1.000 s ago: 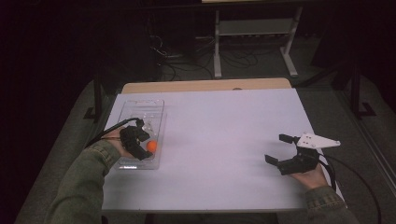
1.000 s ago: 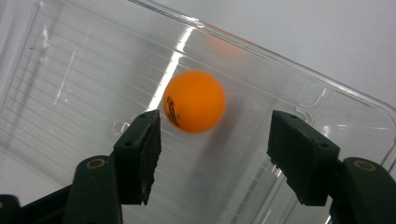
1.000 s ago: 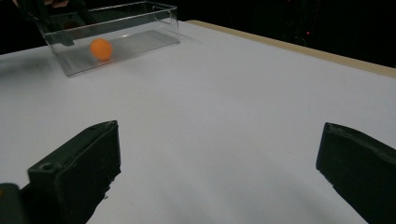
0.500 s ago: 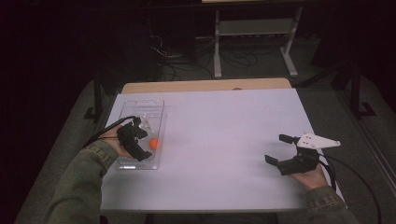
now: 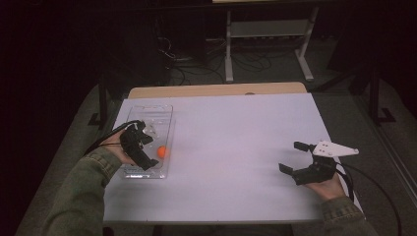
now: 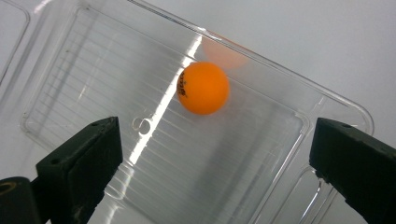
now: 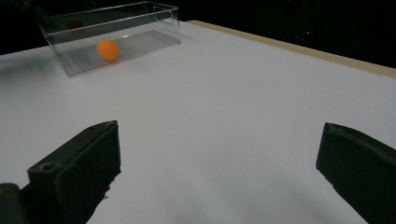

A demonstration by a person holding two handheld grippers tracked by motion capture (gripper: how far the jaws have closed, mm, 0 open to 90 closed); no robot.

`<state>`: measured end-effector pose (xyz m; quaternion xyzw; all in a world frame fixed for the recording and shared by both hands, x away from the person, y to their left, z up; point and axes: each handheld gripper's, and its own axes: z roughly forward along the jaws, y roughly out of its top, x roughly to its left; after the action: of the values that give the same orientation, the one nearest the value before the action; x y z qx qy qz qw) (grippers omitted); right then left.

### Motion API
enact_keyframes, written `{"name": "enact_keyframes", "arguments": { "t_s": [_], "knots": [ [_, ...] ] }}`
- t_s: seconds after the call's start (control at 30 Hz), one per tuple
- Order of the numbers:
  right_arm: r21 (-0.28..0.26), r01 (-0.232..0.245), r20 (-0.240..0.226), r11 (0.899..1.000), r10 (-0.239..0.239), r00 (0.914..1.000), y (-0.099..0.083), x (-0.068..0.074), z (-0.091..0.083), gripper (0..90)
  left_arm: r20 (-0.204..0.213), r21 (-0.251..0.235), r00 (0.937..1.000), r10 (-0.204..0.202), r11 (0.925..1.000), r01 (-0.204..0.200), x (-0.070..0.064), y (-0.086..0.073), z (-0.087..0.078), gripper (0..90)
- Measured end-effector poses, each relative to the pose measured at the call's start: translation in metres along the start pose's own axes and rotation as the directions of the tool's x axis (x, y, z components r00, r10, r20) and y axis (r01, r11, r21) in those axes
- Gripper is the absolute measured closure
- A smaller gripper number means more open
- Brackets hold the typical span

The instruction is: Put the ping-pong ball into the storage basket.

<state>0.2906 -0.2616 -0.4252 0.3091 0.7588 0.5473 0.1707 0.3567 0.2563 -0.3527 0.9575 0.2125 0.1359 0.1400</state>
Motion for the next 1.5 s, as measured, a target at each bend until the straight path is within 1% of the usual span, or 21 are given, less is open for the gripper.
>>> {"name": "enact_keyframes", "arguments": {
  "t_s": [0.07, 0.3, 0.63, 0.77, 0.8, 1.03, 1.13, 1.23, 1.37, 1.5],
  "knots": [
    [-0.001, 0.001, 0.000, 1.000, -0.001, 1.0000, 0.000, 0.000, 0.000, 0.0, 0.002, 0.001, 1.0000, -0.004, 1.0000, 0.004, 0.000, 0.000, -0.001, 0.0],
    [0.000, 0.000, -0.001, 1.000, 0.000, 1.0000, 0.000, 0.001, 0.000, 0.0, -0.005, -0.013, 1.0000, -0.006, 0.9999, 0.006, -0.001, 0.001, -0.007, 0.0],
    [0.000, -0.001, -0.002, 1.000, 0.001, 1.0000, 0.000, 0.001, 0.000, 0.0, -0.003, -0.051, 1.0000, 0.009, 0.9987, -0.009, -0.005, 0.003, -0.017, 0.0],
    [0.001, 0.000, -0.001, 1.000, 0.000, 1.0000, 0.000, 0.001, 0.000, 0.0, -0.005, -0.070, 1.0000, 0.008, 0.9975, -0.008, -0.006, 0.003, -0.021, 0.0],
    [0.001, 0.000, -0.001, 1.000, 0.000, 1.0000, 0.000, 0.001, 0.000, 0.0, -0.004, -0.079, 1.0000, 0.003, 0.9969, -0.003, -0.006, 0.003, -0.022, 0.0],
    [0.001, 0.000, -0.001, 1.000, 0.000, 1.0000, 0.000, 0.001, 0.000, 0.0, -0.012, -0.122, 0.9999, 0.002, 0.9925, -0.004, -0.008, 0.001, -0.032, 0.0],
    [0.001, 0.000, -0.001, 1.000, 0.000, 1.0000, 0.000, 0.001, 0.000, 0.0, -0.012, -0.144, 0.9999, -0.004, 0.9895, 0.002, -0.009, 0.000, -0.036, 0.0],
    [0.001, 0.000, 0.000, 1.000, 0.000, 1.0000, 0.000, 0.001, 0.000, 0.0, -0.015, -0.159, 0.9999, 0.001, 0.9873, -0.004, -0.011, -0.001, -0.038, 0.0],
    [0.001, 0.000, -0.001, 1.000, 0.000, 1.0000, 0.000, 0.001, 0.000, 0.0, -0.017, -0.185, 0.9998, 0.006, 0.9828, -0.010, -0.014, 0.000, -0.041, 0.0],
    [0.001, 0.000, -0.002, 1.000, 0.000, 1.0000, 0.000, 0.001, 0.000, 0.0, -0.018, -0.208, 0.9998, 0.002, 0.9782, -0.005, -0.016, -0.001, -0.043, 0.0]
  ]
}}
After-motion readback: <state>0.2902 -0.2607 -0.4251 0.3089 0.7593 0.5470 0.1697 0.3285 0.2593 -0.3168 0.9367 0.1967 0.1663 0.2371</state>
